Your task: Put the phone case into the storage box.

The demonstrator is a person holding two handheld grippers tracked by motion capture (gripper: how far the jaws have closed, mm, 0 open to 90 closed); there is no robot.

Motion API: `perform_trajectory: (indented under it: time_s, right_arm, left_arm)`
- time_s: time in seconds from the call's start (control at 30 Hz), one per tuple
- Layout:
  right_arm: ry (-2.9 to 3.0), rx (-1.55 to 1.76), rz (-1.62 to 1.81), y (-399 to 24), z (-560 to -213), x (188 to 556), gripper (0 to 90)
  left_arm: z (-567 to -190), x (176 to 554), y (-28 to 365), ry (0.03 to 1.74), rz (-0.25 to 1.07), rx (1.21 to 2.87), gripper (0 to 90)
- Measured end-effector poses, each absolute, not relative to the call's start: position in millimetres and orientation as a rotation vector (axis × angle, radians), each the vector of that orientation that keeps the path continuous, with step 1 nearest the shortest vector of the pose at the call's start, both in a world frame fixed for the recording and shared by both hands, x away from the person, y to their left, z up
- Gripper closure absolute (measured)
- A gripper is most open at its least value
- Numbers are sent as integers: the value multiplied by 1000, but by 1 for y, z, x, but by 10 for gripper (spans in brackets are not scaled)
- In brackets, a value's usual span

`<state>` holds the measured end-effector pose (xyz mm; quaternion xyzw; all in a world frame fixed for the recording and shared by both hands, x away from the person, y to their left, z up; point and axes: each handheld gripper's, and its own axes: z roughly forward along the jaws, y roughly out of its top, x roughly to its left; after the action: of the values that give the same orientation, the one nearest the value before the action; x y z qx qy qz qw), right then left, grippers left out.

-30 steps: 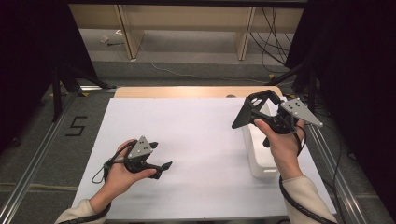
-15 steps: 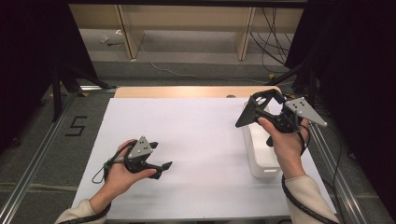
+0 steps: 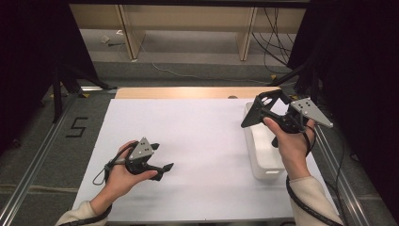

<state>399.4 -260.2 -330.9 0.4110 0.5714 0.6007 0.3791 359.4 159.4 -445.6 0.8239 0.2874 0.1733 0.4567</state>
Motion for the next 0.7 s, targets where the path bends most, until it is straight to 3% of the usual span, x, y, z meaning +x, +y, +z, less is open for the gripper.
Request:
perform_trajectory:
  time_s: [0.7]
  right_arm:
    - [1439,1075,1488,-271,-333,403,149]
  left_arm:
    - [-446,360,159,707,428,2033,128]
